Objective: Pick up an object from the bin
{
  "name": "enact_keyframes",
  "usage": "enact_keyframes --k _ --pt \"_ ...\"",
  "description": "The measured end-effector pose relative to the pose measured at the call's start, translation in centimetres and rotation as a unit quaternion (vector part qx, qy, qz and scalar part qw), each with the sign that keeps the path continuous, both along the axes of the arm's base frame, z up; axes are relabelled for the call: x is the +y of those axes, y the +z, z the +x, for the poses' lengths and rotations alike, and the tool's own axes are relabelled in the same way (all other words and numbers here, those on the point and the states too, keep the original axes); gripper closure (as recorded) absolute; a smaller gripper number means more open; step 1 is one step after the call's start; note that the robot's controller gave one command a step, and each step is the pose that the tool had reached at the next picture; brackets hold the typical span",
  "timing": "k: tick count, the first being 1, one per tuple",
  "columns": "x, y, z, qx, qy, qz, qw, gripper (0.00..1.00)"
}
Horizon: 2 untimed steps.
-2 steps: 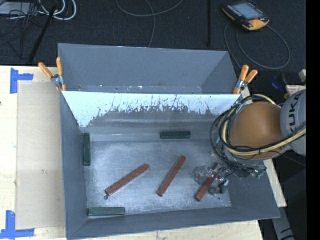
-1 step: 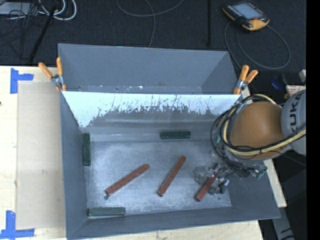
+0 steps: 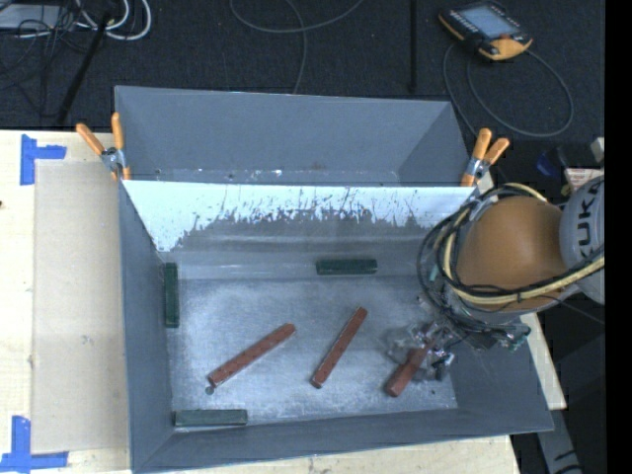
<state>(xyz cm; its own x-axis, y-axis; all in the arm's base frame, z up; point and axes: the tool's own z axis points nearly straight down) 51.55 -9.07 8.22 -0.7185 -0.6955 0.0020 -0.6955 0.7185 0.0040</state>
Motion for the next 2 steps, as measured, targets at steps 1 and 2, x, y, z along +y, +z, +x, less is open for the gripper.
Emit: enact_keyframes --k 1,2 --pt "0.0 1.3 0.0 -0.0006 0.000 0.000 1.0000 1.00" --pt "0.1 2.7 -0.1 0.0016 0.000 0.001 1.0000 1.00"
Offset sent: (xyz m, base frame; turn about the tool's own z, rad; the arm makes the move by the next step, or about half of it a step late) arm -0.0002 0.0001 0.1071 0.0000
